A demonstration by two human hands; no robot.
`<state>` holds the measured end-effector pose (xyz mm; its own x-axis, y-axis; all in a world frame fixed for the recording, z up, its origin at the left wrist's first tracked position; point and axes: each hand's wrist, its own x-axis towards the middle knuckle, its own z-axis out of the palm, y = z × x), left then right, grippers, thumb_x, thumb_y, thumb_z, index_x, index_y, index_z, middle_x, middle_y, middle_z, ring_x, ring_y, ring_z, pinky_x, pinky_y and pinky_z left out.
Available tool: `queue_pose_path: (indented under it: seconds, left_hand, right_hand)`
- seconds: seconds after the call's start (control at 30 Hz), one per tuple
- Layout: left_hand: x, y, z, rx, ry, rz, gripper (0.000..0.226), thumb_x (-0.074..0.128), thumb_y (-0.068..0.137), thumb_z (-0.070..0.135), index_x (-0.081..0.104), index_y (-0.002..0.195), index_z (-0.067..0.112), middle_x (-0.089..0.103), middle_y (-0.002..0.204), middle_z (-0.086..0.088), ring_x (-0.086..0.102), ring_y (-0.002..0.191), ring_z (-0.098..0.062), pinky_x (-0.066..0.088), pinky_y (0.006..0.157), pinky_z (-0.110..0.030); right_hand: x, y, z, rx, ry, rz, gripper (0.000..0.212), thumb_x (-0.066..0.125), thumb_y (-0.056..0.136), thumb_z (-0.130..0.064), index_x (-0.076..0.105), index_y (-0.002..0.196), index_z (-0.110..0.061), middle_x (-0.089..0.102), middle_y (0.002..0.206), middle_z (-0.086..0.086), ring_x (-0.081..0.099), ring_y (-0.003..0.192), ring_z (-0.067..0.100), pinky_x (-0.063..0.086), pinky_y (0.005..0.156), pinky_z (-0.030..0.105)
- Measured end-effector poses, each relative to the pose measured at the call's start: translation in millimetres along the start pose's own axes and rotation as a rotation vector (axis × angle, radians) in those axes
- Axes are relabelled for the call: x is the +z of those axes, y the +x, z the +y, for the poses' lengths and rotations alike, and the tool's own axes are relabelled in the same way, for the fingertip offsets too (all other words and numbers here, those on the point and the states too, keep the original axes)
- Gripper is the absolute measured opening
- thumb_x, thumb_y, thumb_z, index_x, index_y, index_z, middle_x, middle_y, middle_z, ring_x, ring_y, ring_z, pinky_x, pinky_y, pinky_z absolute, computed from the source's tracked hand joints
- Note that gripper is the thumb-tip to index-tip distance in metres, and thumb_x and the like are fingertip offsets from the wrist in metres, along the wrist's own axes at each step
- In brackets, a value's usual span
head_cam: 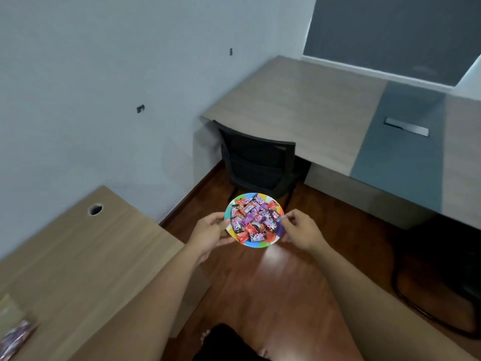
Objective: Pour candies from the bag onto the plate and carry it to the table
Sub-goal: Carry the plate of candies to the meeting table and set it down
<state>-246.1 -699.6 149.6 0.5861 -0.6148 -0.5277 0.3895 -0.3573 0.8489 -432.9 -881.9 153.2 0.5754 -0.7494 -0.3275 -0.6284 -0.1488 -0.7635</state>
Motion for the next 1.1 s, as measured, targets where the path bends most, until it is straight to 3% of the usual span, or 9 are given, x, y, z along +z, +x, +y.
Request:
queue_pose_path:
  seconds: [0.1,0.2,0.33,0.5,0.9,1.1]
  left_hand:
    - [44.5,10.7,15.3,0.009,0.052,-0.060,0.020,0.062,0.107,0.019,0.072,0.124,0.015,0.083,0.113,-0.010,0.083,0.098,-0.020,0.067,0.072,-0.031]
    - [87.9,27.4,28.4,0.015,0.112,-0.117,0.021,0.062,0.107,0.020,0.071,0.125,0.015,0.083,0.112,-0.009,0.083,0.096,-0.019,0.067,0.071,-0.031]
    - [148.2,57.7,45.3,0.001,0.113,-0.197,0.024,0.064,0.106,0.017,0.066,0.127,0.008,0.081,0.116,-0.018,0.082,0.093,-0.023,0.069,0.072,-0.035]
    - [230.0,107.1,66.5,-0.018,0.152,-0.272,0.028,0.067,0.104,0.017,0.062,0.129,0.006,0.081,0.114,-0.019,0.081,0.101,-0.029,0.068,0.071,-0.036]
    - [425.6,220.2,119.0,-0.063,0.273,-0.430,0.026,0.066,0.104,0.018,0.063,0.128,0.008,0.081,0.115,-0.016,0.081,0.102,-0.028,0.068,0.073,-0.036]
    - [508.4,257.1,139.3,-0.090,0.316,-0.478,0.023,0.067,0.103,0.016,0.063,0.124,0.007,0.082,0.113,-0.017,0.082,0.096,-0.026,0.068,0.073,-0.038]
  right_hand:
    - [-38.8,2.9,24.3,0.024,0.001,0.075,0.017,0.062,0.102,-0.034,0.066,0.095,-0.019,0.080,0.092,0.000,0.078,0.074,0.013,0.064,0.064,0.035]
    - [-73.4,8.7,48.4,0.064,0.066,0.120,0.018,0.065,0.100,-0.033,0.066,0.091,-0.017,0.081,0.084,0.001,0.081,0.069,0.017,0.069,0.073,0.047]
    - [-119.8,26.2,80.5,0.112,0.084,0.191,0.019,0.065,0.098,-0.034,0.066,0.090,-0.017,0.081,0.083,0.002,0.081,0.072,0.020,0.068,0.076,0.052]
    - [-182.0,60.5,111.2,0.174,0.137,0.265,0.021,0.065,0.101,-0.034,0.065,0.094,-0.015,0.081,0.087,0.001,0.082,0.073,0.016,0.070,0.072,0.049]
    - [-324.3,147.9,181.7,0.301,0.264,0.466,0.025,0.066,0.101,-0.035,0.065,0.096,-0.011,0.079,0.086,0.005,0.081,0.075,0.020,0.070,0.076,0.049]
    - [-383.7,186.7,223.4,0.334,0.266,0.509,0.026,0.064,0.102,-0.036,0.065,0.095,-0.011,0.079,0.079,0.003,0.080,0.067,0.017,0.069,0.075,0.047]
